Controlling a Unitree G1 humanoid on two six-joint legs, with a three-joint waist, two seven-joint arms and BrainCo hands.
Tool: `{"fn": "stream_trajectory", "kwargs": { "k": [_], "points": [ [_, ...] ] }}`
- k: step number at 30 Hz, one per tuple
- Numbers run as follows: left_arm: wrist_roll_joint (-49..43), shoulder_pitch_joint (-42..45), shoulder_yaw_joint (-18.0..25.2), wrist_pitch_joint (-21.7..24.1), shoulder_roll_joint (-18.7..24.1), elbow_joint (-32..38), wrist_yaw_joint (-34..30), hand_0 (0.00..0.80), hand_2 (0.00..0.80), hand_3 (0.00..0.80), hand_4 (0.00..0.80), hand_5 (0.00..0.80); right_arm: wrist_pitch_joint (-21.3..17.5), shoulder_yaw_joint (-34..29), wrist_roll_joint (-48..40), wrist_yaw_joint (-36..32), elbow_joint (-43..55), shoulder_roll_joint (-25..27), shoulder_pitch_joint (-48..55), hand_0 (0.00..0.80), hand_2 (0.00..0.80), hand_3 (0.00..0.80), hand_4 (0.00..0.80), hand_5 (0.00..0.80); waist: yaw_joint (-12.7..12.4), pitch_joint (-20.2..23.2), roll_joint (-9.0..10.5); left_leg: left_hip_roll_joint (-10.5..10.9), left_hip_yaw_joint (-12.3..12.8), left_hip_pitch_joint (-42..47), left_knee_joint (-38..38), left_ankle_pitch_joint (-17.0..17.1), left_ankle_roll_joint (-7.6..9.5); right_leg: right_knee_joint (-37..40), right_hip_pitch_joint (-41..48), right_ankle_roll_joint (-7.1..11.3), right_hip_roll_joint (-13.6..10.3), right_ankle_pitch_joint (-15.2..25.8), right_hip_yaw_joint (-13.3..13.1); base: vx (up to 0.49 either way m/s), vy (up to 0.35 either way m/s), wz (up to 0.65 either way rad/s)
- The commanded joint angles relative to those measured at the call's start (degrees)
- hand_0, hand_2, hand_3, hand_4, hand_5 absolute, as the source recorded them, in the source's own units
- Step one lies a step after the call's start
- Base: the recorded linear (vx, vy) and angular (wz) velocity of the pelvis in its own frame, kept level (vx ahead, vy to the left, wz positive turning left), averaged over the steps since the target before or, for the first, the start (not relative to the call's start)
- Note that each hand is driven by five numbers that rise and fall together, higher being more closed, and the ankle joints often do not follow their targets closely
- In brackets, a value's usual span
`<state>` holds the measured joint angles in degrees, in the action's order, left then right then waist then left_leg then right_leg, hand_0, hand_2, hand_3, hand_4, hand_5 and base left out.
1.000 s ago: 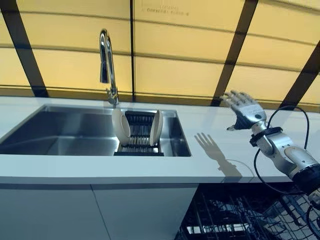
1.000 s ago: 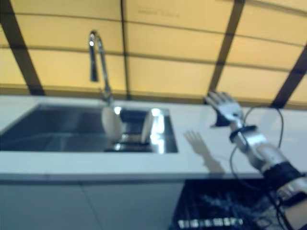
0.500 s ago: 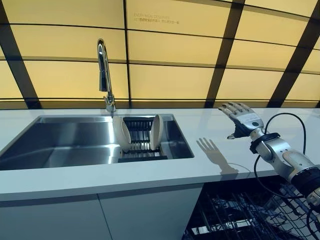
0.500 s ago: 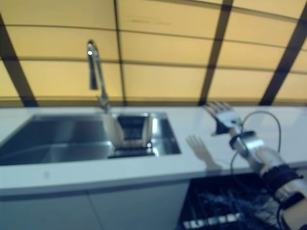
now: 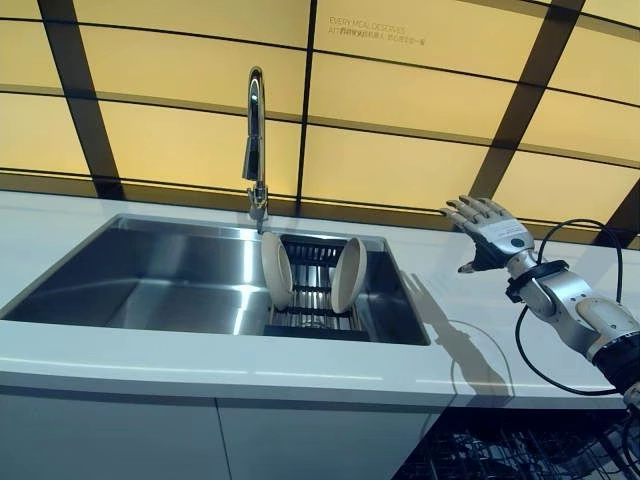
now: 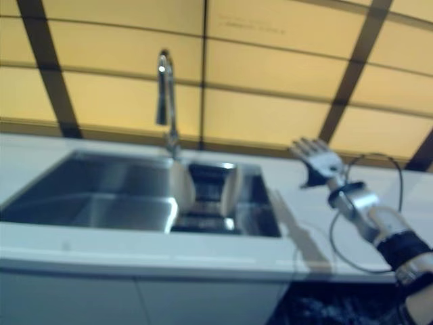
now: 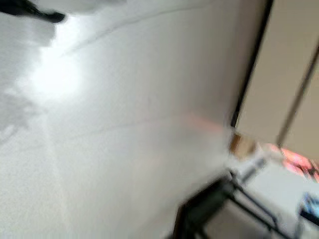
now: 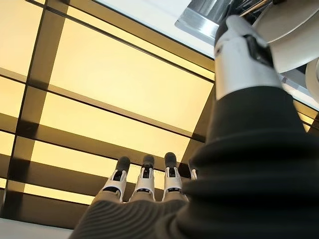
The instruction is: Take plates into dishwasher
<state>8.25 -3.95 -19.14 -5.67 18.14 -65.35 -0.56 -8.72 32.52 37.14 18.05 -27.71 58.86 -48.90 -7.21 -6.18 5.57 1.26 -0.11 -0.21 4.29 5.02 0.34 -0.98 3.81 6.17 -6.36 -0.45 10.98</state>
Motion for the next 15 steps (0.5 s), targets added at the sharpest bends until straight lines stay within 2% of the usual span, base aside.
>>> {"fn": "stream_trajectory", "kwargs": {
  "k": [1,3,4,5,7,9,15],
  "points": [
    [-0.6,-0.1,-1.3,1.0,1.2,-1.3,-0.7,0.0,0.0,0.0,0.0,0.0,0.7,2.4,1.6,1.4,1.6,1.5,-5.7,0.0,0.0,0.0,0.0,0.0,0.0,-1.8,-0.33,0.3,-2.5,-0.1,-0.2,-1.0,1.24,-18.1,-8.6,1.8,0.2,2.3,0.0,0.122,-0.035,-0.15],
    [1.3,-0.1,-1.0,1.0,1.8,-1.4,-0.7,0.0,0.0,0.0,0.0,0.0,-0.4,2.8,2.6,1.3,1.4,1.6,-7.0,0.0,0.0,0.0,0.0,0.0,0.8,-2.6,-0.67,-0.2,-3.3,0.7,0.2,-0.9,0.61,-13.9,-9.2,1.37,0.5,2.4,-0.4,0.077,-0.115,-0.03],
    [1.9,-1.2,-1.1,1.5,2.4,-1.4,-1.2,0.0,0.0,0.0,0.0,0.0,-1.0,3.1,3.6,1.5,0.4,1.6,-8.9,0.0,0.0,0.0,0.0,0.0,1.3,-3.7,-0.27,0.0,-3.3,0.8,0.6,-1.6,0.42,-6.8,-11.0,1.78,-0.6,5.6,-0.8,-0.007,-0.181,0.02],
    [2.3,-1.9,-1.3,2.1,2.7,-1.2,-1.2,0.0,0.0,0.0,0.0,0.0,-0.6,3.1,3.7,2.0,0.3,1.3,-9.8,0.0,0.0,0.0,0.0,0.0,1.7,-4.6,-0.42,-0.2,-3.5,0.3,0.7,-1.8,0.56,-6.2,-11.9,1.6,-0.1,6.1,-2.3,-0.051,-0.227,0.08],
    [3.0,-2.6,-1.5,2.6,2.9,-0.2,-0.3,0.0,0.0,0.0,0.0,0.0,-0.4,1.9,5.1,1.9,1.6,1.4,-9.0,0.0,0.0,0.0,0.0,0.0,1.9,-4.6,0.13,-0.5,-3.2,-1.0,0.7,-1.8,0.31,-2.3,-10.2,1.65,0.7,5.7,-2.3,-0.049,-0.177,0.31],
    [2.4,-4.2,-2.1,1.9,3.1,0.2,-1.9,0.0,0.0,0.0,0.0,0.0,0.6,3.3,6.2,3.1,1.2,1.9,-10.4,0.0,0.0,0.0,0.0,0.0,1.5,-5.5,0.87,-1.2,-1.7,-2.9,0.7,-1.2,-0.59,1.7,-8.9,1.6,0.8,6.8,-0.5,-0.104,-0.141,0.49],
    [4.0,-5.0,-3.4,2.7,2.1,-0.7,-1.9,0.0,0.0,0.0,0.0,0.0,0.5,8.5,4.6,4.7,0.7,3.5,-15.9,0.0,0.0,0.0,0.0,0.0,1.4,-5.8,2.05,-1.9,-0.7,-5.1,0.7,-1.1,-1.61,6.0,-8.2,1.8,0.8,8.2,0.4,-0.015,-0.053,0.08]
  ]
}}
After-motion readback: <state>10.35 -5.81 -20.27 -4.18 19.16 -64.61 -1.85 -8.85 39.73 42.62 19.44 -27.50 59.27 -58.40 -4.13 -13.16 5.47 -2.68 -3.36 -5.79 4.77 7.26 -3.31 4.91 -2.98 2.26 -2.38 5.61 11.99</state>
